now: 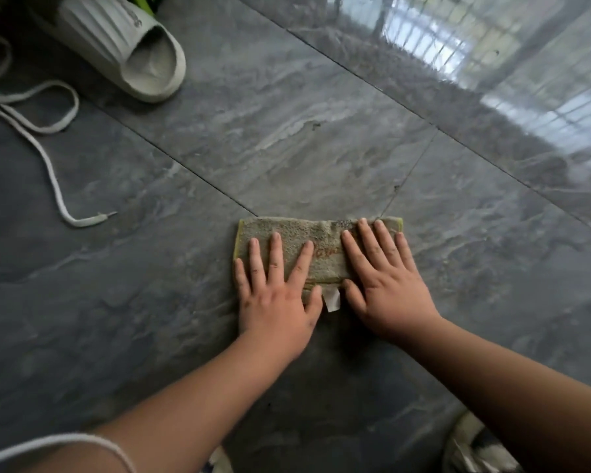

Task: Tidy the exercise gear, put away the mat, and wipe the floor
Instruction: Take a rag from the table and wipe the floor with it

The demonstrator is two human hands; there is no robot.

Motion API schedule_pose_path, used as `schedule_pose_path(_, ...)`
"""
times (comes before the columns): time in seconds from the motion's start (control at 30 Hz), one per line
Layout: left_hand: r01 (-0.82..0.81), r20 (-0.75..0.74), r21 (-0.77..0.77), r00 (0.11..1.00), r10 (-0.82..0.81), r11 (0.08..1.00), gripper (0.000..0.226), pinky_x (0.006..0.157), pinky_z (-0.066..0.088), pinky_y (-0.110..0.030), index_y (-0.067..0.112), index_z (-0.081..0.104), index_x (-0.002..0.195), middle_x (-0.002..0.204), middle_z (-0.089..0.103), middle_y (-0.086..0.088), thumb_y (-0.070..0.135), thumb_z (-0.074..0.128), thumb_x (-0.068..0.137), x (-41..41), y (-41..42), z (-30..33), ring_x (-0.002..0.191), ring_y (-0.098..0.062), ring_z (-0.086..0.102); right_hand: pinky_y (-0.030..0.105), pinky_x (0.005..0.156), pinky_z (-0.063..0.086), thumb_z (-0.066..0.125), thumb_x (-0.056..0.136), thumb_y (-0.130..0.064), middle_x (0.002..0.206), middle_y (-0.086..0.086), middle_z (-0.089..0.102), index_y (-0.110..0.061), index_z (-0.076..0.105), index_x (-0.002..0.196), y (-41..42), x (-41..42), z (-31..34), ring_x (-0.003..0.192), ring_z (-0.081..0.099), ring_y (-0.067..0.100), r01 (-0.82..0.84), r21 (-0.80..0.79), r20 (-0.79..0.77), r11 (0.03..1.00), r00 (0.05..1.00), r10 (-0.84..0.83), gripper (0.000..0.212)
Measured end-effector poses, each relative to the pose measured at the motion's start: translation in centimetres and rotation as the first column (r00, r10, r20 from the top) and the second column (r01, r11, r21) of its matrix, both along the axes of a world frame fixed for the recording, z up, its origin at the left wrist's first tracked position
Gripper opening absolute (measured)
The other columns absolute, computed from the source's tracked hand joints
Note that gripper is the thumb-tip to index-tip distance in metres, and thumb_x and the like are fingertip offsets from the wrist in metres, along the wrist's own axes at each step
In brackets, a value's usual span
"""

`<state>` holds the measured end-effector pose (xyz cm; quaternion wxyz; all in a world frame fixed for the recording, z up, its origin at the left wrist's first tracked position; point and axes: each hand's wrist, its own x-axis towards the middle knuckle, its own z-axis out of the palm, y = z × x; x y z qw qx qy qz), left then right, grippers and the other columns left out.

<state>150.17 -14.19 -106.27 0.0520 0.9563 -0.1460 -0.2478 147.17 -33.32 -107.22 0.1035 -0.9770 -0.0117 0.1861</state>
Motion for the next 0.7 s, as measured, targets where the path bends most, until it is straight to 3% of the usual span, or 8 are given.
schedule_pose_path(0.1,0.022,0.06,-0.125,0.998,-0.015,0.992,0.059,0.12,0.01,-0.056,0.042,0.018,0.154,0.166,0.011,-0.004,0.046,0.029,0.096,2.1,1.1,1.2,0.151,-0.032,0.004,0.043,0.12,0.019,0.044,0.095,-0.042,0.161,0.002,0.03,-0.025,0.037,0.151,-1.0,0.6,1.3,0.15,0.02,0.023,0.078,0.067,0.103,0.995,0.991,-0.085,0.059)
schedule_pose_path(0.17,0.061,0.158,-0.233,0.987,-0.024,0.971,0.055,0.115,0.027,-0.052,0.032,0.042,0.146,0.155,0.038,-0.004,0.033,0.044,0.091,4.9,2.4,1.6,0.142,-0.03,0.027,0.046,0.113,0.027,0.054,0.094,-0.034,0.155,0.002,0.039,-0.024,0.043,0.145,-2.2,1.4,2.1,0.144,0.03,0.025,0.131,0.068,0.145,0.989,0.98,-0.139,0.053)
schedule_pose_path(0.23,0.063,0.175,-0.297,0.984,-0.01,0.953,0.05,0.112,0.033,-0.045,0.026,0.052,0.138,0.141,0.052,-0.001,0.021,0.054,0.088,8.0,3.6,1.6,0.131,-0.028,0.039,0.048,0.11,0.032,0.059,0.092,-0.031,0.151,0.003,0.044,-0.023,0.044,0.144,-3.5,2.3,2.6,0.14,0.034,0.028,0.165,0.06,0.114,0.984,0.979,-0.171,0.054)
schedule_pose_path(0.37,0.031,-0.017,-0.202,0.999,-0.035,0.979,0.037,0.107,0.035,-0.042,0.028,0.058,0.125,0.123,0.058,0.004,0.029,0.065,0.089,11.8,4.3,2.1,0.12,-0.025,0.043,0.047,0.097,0.041,0.067,0.085,-0.026,0.128,0.006,0.056,-0.021,0.053,0.135,-5.4,4.0,2.7,0.119,0.048,0.034,0.201,0.065,-0.006,0.977,0.98,-0.201,0.052)
schedule_pose_path(0.5,-0.013,-0.13,-0.12,0.992,-0.003,0.993,0.023,0.097,0.039,-0.039,0.035,0.058,0.105,0.095,0.049,0.01,0.035,0.071,0.086,13.1,4.6,2.4,0.109,-0.022,0.045,0.037,0.086,0.039,0.071,0.079,-0.023,0.104,0.006,0.053,-0.016,0.063,0.11,-5.8,5.6,3.0,0.103,0.047,0.033,0.221,0.064,-0.122,0.973,0.97,-0.212,0.032)
schedule_pose_path(0.6,-0.058,-0.17,-0.131,0.985,0.035,0.99,0.014,0.092,0.039,-0.034,0.034,0.06,0.094,0.095,0.051,0.004,0.036,0.072,0.086,13.4,5.2,2.4,0.107,-0.024,0.045,0.032,0.08,0.034,0.067,0.079,-0.018,0.096,0.0,0.047,-0.016,0.062,0.101,-5.9,6.3,3.7,0.1,0.047,0.031,0.237,0.111,-0.192,0.965,0.958,-0.213,0.022)
schedule_pose_path(0.7,-0.213,-0.283,-0.263,0.95,0.136,0.941,0.014,0.081,0.044,-0.033,0.029,0.06,0.082,0.093,0.064,-0.001,0.031,0.073,0.087,13.5,5.9,2.9,0.095,-0.022,0.058,0.031,0.07,0.036,0.063,0.083,-0.015,0.087,0.001,0.055,-0.018,0.057,0.101,-6.1,6.3,4.6,0.087,0.053,0.027,0.378,0.186,-0.241,0.907,0.912,-0.331,0.019)
